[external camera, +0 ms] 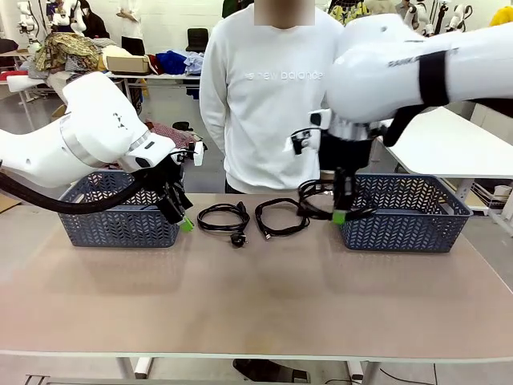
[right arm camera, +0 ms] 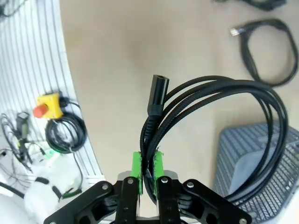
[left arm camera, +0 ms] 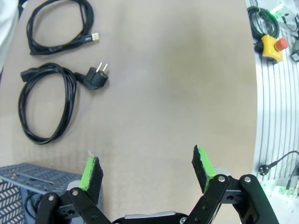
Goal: Organize the cables according to human instructions.
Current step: Pick up a bundle of cables and place it in the basket indicated by the human.
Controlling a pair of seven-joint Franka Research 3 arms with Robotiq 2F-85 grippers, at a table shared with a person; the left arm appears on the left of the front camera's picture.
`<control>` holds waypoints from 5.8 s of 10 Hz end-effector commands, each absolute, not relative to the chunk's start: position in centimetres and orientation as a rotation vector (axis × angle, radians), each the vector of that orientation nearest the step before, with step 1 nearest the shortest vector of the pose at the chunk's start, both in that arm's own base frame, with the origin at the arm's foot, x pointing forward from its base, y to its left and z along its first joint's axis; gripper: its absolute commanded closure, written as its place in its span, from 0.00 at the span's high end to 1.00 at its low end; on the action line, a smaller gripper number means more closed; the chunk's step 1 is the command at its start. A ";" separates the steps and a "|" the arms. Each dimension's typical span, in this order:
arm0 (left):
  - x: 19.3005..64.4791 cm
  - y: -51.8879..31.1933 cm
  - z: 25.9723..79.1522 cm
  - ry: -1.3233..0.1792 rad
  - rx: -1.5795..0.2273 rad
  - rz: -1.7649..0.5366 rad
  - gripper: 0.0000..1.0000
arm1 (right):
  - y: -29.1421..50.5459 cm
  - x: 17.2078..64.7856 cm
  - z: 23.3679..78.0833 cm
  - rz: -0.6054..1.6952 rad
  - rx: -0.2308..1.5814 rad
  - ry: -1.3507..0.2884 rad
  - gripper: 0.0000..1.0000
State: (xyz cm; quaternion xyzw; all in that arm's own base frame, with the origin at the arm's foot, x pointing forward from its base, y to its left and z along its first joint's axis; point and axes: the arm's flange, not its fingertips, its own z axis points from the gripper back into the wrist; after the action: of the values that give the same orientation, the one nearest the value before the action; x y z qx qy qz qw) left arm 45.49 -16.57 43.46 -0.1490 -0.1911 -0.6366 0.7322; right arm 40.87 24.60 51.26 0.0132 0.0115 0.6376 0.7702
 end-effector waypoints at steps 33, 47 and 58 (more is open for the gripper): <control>45.6 -16.5 43.6 -0.421 -0.328 -1.399 1.00 | 7.2 59.1 45.2 1.404 -0.016 0.003 0.31; 45.6 -16.5 43.6 -0.421 -0.328 -1.399 1.00 | 7.3 58.7 45.5 1.378 0.004 0.019 1.00; 45.6 -16.5 43.6 -0.421 -0.328 -1.399 1.00 | 11.4 51.7 48.2 1.049 0.153 -0.113 1.00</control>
State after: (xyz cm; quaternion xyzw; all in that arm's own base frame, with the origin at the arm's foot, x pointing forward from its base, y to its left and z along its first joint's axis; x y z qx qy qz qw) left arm 45.50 -16.58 43.48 -0.1489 -0.1912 -0.6366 0.7321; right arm 53.94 11.07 48.64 0.0696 -0.0341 0.5198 0.8508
